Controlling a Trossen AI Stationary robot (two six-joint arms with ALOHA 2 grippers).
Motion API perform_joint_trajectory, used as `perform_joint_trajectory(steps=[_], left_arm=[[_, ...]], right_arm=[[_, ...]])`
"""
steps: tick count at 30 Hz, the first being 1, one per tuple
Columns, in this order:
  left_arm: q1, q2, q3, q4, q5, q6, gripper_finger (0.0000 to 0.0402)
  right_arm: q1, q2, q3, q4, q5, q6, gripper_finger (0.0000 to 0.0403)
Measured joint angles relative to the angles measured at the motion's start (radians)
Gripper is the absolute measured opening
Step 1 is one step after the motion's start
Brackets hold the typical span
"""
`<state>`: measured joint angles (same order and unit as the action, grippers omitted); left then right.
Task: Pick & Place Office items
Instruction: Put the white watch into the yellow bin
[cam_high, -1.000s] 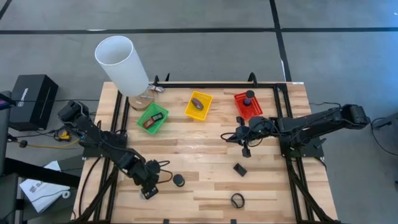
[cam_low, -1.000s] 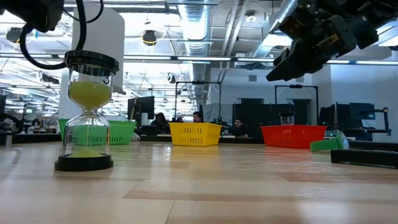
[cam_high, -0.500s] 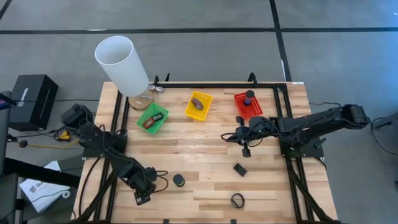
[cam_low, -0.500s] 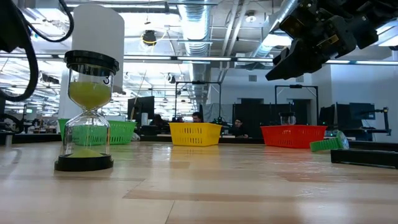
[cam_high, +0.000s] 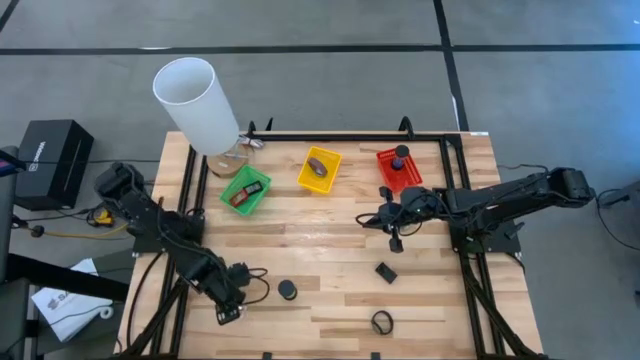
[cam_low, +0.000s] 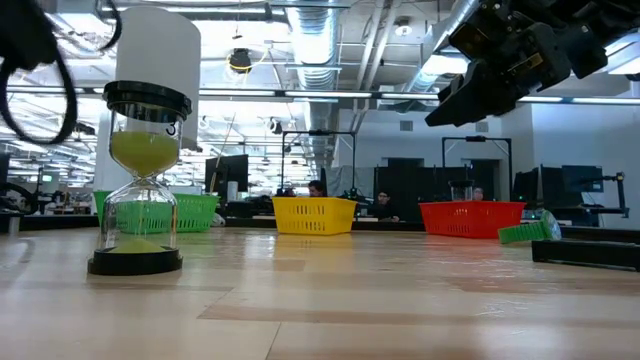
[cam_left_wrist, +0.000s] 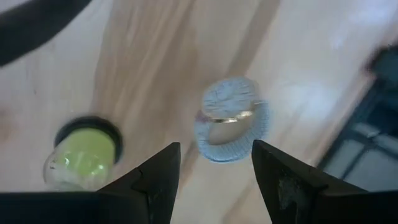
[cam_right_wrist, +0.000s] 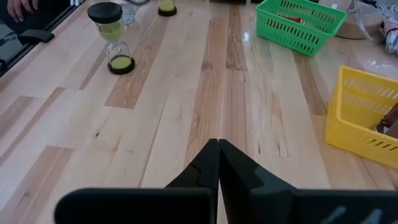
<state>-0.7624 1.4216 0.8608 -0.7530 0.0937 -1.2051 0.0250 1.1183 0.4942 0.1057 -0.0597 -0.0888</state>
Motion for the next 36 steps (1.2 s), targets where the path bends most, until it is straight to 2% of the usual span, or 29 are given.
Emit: perform_joint_trajectory(steps=[6,10,16,20,26,30,36], left_arm=[[0.010,-0.084,0.002,-0.015,0.040,-0.030,0.0184],[0.052,-0.098,0.004,-0.014,0.032,0.011,0.0167],[0.168,-0.084,0.035,0.013,-0.011,0.243,0.0162],[0.200,-0.031,0.064,0.018,-0.019,0.380,0.0164],[0.143,0.134,0.142,0.024,0.000,0.552,0.0161],[0.098,0.187,0.171,0.010,0.034,0.547,0.0161],[0.028,0.191,0.165,-0.006,0.006,0.516,0.0161]], right_arm=[[0.000,0.000,0.000,0.000,0.000,0.000,0.0000],[0.000,0.000,0.000,0.000,0.000,0.000,0.0000],[0.000,0.000,0.000,0.001,0.000,0.000,0.0000],[0.000,0.000,0.000,0.000,0.000,0.000,0.0000],[0.000,0.000,0.000,-0.003,0.000,0.000,0.0000],[0.000,0.000,0.000,-0.003,0.000,0.000,0.0000],[0.000,0.000,0.000,-0.004,0.000,0.000,0.0000]])
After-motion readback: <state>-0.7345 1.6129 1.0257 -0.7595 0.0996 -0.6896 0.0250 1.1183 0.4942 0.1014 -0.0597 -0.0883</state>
